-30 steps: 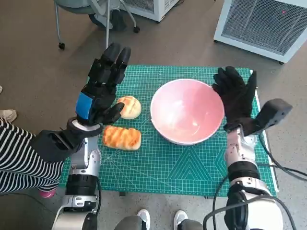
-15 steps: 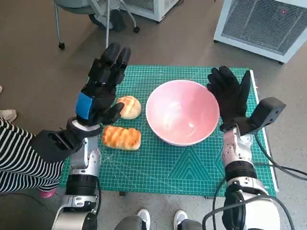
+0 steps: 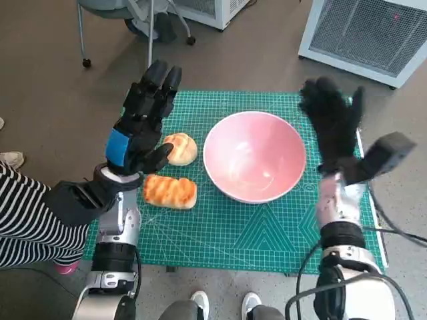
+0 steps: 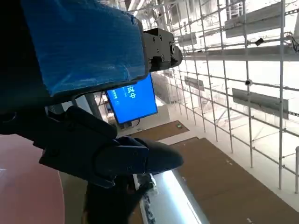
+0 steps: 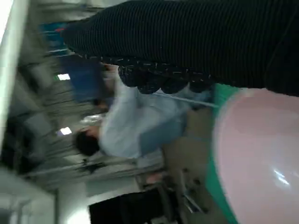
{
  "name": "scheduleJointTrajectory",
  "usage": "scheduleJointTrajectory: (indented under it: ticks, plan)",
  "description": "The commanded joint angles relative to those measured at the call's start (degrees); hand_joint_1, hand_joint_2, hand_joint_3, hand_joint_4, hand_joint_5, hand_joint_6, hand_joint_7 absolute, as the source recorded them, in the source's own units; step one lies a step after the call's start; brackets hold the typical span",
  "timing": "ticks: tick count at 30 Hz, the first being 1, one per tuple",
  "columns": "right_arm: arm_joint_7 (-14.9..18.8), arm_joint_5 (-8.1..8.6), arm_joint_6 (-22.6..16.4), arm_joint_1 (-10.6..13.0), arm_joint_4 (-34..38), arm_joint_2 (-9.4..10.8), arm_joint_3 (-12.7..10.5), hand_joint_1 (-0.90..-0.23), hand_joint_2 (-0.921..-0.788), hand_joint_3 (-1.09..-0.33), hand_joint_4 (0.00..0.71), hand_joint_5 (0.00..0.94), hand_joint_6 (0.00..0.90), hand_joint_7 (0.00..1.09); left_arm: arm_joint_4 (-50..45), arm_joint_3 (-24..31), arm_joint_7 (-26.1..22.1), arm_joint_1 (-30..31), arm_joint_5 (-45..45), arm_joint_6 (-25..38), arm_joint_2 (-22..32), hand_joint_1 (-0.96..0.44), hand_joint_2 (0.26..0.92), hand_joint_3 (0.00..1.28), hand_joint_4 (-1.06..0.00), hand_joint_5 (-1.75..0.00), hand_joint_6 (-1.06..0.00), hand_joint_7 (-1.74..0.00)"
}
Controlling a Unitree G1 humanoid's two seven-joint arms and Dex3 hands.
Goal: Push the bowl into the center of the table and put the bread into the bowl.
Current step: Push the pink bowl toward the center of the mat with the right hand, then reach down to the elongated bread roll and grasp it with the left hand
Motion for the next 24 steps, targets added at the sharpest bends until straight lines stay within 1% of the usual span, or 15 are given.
scheduleJointTrajectory:
  ticks: [1,2,5,8,11,15,19,21,22,23,24]
  plan:
    - [1.1,-1.27,-2.5,5.8,-6.7,0.9,2.1,-0.684,-0.921,-0.809,0.137,0.011,0.133,0.17,-0.1,-0.4,0.1,-0.5,0.0,0.2,-0.6,-0.75,0.921,0.39,-0.04,0.0,-0.04,-0.24]
    - [1.3,-1.26,-2.8,6.5,-8.0,0.9,2.5,-0.687,-0.921,-0.805,0.139,0.011,0.136,0.18,-0.2,-0.5,0.1,-0.6,0.0,0.3,-0.7,-0.75,0.921,0.39,-0.04,-0.01,-0.04,-0.23]
    - [1.9,-1.47,-4.2,9.5,-14.0,1.1,4.2,-0.696,-0.921,-0.796,0.143,0.012,0.145,0.18,-1.0,-1.0,0.3,-0.7,0.3,0.7,-0.9,-0.76,0.921,0.39,-0.05,-0.01,-0.04,-0.23]
    - [2.2,-1.37,-4.5,12.2,-19.2,1.2,5.6,-0.703,-0.921,-0.787,0.145,0.011,0.152,0.19,-1.6,-1.4,0.3,-0.7,0.5,1.0,-1.0,-0.76,0.921,0.4,-0.05,-0.01,-0.05,-0.23]
    - [3.2,-0.51,-4.4,14.5,-24.4,1.1,6.7,-0.71,-0.921,-0.771,0.146,0.01,0.157,0.19,-2.0,-1.8,-0.3,-1.0,0.1,1.5,-0.9,-0.76,0.921,0.4,-0.05,-0.01,-0.05,-0.23]
    - [3.5,0.07,-3.7,16.6,-29.5,1.0,7.9,-0.724,-0.921,-0.745,0.148,0.009,0.164,0.2,-2.5,-2.1,-1.2,-1.5,-0.6,2.7,-0.3,-0.76,0.921,0.39,-0.05,-0.01,-0.05,-0.23]
    - [3.4,0.27,-2.4,18.2,-33.6,0.9,8.9,-0.73,-0.921,-0.736,0.15,0.008,0.171,0.21,-3.4,-2.1,-2.0,-2.0,-0.7,3.8,0.8,-0.76,0.921,0.37,-0.05,0.0,-0.05,-0.24]
    - [3.3,0.24,-1.8,18.9,-35.3,0.7,9.3,-0.734,-0.921,-0.733,0.152,0.008,0.173,0.21,-4.5,-2.3,-2.5,-2.1,-0.1,4.7,2.1,-0.76,0.921,0.34,-0.05,0.0,-0.05,-0.24]
    - [3.3,0.25,-1.4,19.2,-36.0,0.6,9.5,-0.736,-0.921,-0.734,0.154,0.009,0.174,0.21,-5.2,-2.4,-2.7,-2.1,0.3,5.2,2.7,-0.73,0.921,0.28,-0.05,0.0,-0.04,-0.25]
    - [3.3,0.34,-1.1,19.5,-36.8,0.5,9.6,-0.737,-0.921,-0.734,0.155,0.009,0.175,0.21,-6.3,-2.8,-3.1,-2.1,1.1,6.3,4.0,-0.72,0.921,0.26,-0.05,0.0,-0.04,-0.25]
    - [3.2,0.38,-0.8,19.7,-37.3,0.5,9.7,-0.739,-0.921,-0.735,0.157,0.01,0.174,0.21,-7.1,-3.0,-3.4,-2.1,1.6,7.1,5.0,-0.66,0.911,0.19,-0.05,0.0,-0.03,-0.27]
